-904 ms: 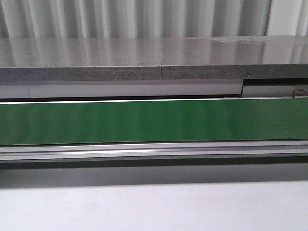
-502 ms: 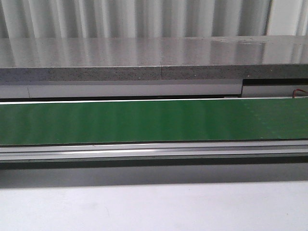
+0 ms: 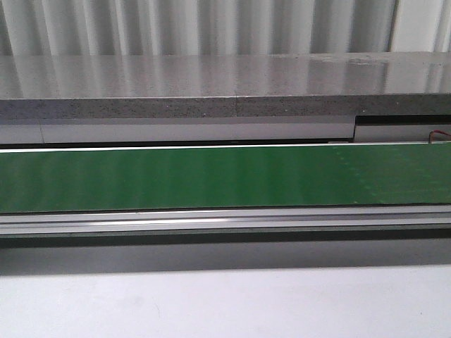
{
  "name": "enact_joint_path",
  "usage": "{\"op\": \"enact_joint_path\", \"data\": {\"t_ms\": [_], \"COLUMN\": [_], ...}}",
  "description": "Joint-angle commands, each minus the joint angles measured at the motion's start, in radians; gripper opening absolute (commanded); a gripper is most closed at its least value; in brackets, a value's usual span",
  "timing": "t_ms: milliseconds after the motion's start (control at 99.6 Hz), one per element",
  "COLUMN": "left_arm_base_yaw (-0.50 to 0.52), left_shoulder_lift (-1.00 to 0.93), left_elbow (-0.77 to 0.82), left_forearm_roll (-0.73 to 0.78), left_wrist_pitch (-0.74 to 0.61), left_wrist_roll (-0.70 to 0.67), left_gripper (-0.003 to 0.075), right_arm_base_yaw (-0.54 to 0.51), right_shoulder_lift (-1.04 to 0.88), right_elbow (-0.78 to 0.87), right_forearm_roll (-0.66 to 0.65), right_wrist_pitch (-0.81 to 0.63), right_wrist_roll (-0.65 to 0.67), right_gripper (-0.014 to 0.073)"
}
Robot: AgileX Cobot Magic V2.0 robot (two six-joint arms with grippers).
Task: Move button from right to left
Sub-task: 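Move the right gripper over the yellow push button on the green tray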
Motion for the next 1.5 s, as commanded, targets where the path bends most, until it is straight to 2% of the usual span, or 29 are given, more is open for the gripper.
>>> {"op": "enact_joint_path", "data": {"t_ms": [0,100,201,412,653,743,864,1115,1185,1256,1406,1426,1487], "left_arm_base_yaw": [-0.007,-0.007,-0.007,-0.007,-0.007,-0.007,-0.007,-0.007,-0.007,-0.007,-0.007,-0.007,-0.007], "left_shoulder_lift": [-0.035,-0.035,-0.035,-0.035,-0.035,-0.035,-0.035,-0.035,-0.035,-0.035,-0.035,-0.035,-0.035], "left_elbow": [0.025,0.025,0.025,0.025,0.025,0.025,0.025,0.025,0.025,0.025,0.025,0.025,0.025], "left_forearm_roll": [-0.006,-0.006,-0.006,-0.006,-0.006,-0.006,-0.006,-0.006,-0.006,-0.006,-0.006,-0.006,-0.006], "left_wrist_pitch": [-0.083,-0.083,-0.083,-0.083,-0.083,-0.083,-0.083,-0.083,-0.083,-0.083,-0.083,-0.083,-0.083], "left_wrist_roll": [-0.012,-0.012,-0.012,-0.012,-0.012,-0.012,-0.012,-0.012,-0.012,-0.012,-0.012,-0.012,-0.012], "left_gripper": [-0.002,-0.002,-0.002,-0.002,-0.002,-0.002,-0.002,-0.002,-0.002,-0.002,-0.002,-0.002,-0.002], "right_arm_base_yaw": [0.0,-0.001,-0.001,-0.002,-0.002,-0.002,-0.002,-0.002,-0.002,-0.002,-0.002,-0.002,-0.002], "right_shoulder_lift": [-0.015,-0.015,-0.014,0.077,0.345,0.437,0.525,0.596,0.604,0.61,0.611,0.611,0.612], "right_elbow": [-0.02,-0.031,-0.099,-0.374,-0.759,-0.867,-0.932,-0.93,-0.93,-0.93,-0.93,-0.93,-0.93], "right_forearm_roll": [-0.015,0.003,0.025,0.105,0.105,0.122,0.171,0.208,0.208,0.208,0.204,0.204,0.204], "right_wrist_pitch": [-0.156,-0.233,-0.18,0.17,0.649,0.77,0.803,0.854,0.889,0.914,0.921,0.918,0.904], "right_wrist_roll": [-0.008,-0.008,-0.008,0.004,0.102,0.102,0.102,0.102,0.102,0.102,0.102,0.102,0.102], "right_gripper": [-0.0068,-0.0068,-0.0068,-0.0068,-0.0068,-0.0068,-0.0068,-0.0058,-0.0005,0.0099,0.0437,0.0503,0.0608]}}
